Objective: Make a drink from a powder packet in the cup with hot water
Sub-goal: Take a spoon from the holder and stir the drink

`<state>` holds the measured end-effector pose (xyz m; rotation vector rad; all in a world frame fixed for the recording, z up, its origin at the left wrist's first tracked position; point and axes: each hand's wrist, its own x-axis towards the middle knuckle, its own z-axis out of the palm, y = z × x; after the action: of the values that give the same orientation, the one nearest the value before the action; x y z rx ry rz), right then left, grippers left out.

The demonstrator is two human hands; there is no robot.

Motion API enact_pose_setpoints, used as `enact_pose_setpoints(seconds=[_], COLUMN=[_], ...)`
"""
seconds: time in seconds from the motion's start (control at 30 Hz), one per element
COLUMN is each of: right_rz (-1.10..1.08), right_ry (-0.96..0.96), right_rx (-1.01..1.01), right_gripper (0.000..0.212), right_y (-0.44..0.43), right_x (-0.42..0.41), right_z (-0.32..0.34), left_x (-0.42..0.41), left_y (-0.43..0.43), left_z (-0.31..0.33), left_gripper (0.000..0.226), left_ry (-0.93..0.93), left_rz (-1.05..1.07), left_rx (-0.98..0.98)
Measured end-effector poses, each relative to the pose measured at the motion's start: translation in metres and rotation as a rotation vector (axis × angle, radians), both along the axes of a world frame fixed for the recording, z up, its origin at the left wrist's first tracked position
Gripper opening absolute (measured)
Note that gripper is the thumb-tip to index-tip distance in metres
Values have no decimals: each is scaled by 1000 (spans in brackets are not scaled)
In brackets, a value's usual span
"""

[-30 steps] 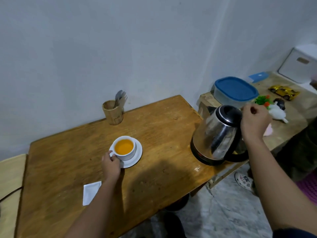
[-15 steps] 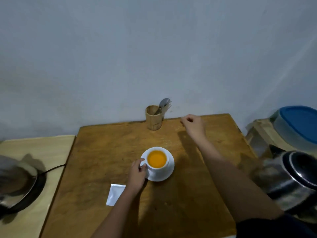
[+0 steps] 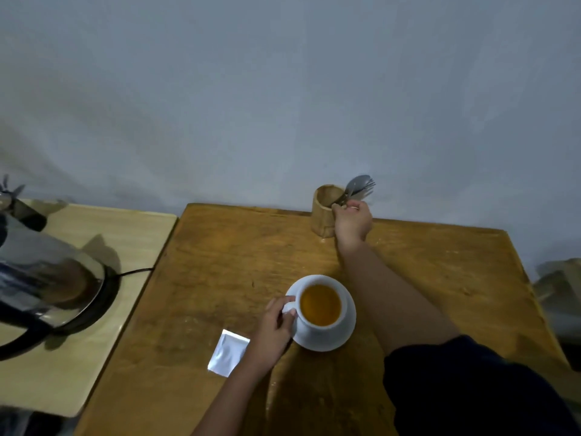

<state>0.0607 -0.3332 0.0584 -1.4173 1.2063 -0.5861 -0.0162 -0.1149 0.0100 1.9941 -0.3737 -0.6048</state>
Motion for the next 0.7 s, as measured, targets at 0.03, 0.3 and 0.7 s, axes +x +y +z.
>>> enact_pose_setpoints(seconds=[0.03,0.3,0.7], right_rz=[-22,-73,-100], right_ry=[5,33,33], right_rx=[1,-37,-203], right_gripper=[19,8,11], right_y=[-1,-10,6], right_x=[2,16,20], right_z=[-1,-7,-1], left_x=[0,-1,-1], left_y=[0,-2,-2], left_z=[-1,-4,-6], left_gripper=[21,24,25], left_ry=[-4,-22,-21], left_rz=[1,-9,-4], left_rx=[1,0,5])
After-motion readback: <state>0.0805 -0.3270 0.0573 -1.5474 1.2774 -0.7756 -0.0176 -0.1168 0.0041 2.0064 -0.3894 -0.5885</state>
